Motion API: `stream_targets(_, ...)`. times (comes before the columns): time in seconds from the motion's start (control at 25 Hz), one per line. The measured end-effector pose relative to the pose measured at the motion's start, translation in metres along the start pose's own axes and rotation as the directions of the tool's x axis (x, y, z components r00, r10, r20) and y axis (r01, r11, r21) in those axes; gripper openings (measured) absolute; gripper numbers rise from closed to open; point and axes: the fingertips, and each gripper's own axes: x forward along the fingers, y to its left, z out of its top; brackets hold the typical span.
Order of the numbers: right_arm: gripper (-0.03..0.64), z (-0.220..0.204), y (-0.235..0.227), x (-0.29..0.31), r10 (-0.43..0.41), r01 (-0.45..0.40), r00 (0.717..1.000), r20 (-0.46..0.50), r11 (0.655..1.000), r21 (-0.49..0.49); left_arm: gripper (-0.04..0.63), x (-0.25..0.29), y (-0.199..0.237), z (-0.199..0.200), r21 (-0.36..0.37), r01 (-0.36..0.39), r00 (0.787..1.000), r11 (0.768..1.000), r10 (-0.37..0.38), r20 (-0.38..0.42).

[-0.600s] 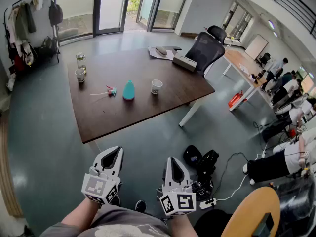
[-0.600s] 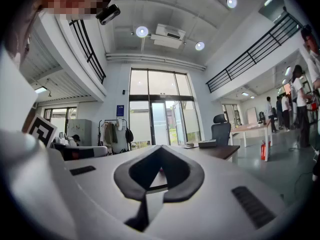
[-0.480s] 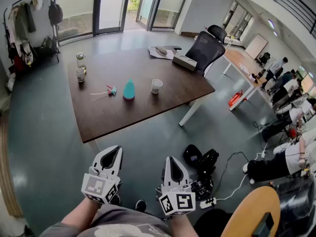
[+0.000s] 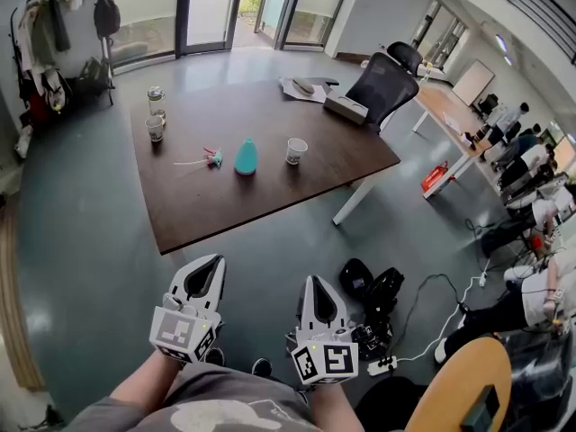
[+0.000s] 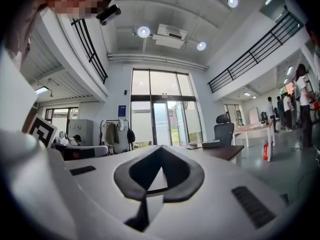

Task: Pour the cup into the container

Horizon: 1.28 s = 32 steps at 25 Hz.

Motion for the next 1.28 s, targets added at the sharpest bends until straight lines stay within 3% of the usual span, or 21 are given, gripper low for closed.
stream_targets(0.2,-0.013,-0.005,0.009,0.008,-0.028,0.028,1.000,0.006,1.000,0.011,0.008,-0.001,0.014,0.001,0.019,0.025,1.000,0.999,-0.025,-0.003)
stream_targets(0.68,-0.012,-0.021,0.006,0.011,-0.079,0.078,0.996,-0.041,0.997,-0.008,0.008,0.015,0.025,-0.013,-0.020,0.059,0.998,0.998,-0.059,-0.030)
stream_targets(0.96,-0.013,-0.030,-0.048,0.042,-0.051,0.052,0.997,-0.056,0.999,0.017,0.008,0.065,0.011,-0.026,-0.016,0.018,0.998,1.000,-0.019,-0.054)
stream_targets(1.28,-0.012,-0.024,-0.136,0.106,-0.005,0.006,0.998,-0.055,1.000,0.024,0.008,0.157,-0.007,-0.025,-0.006,-0.050,0.999,0.999,0.050,-0.011)
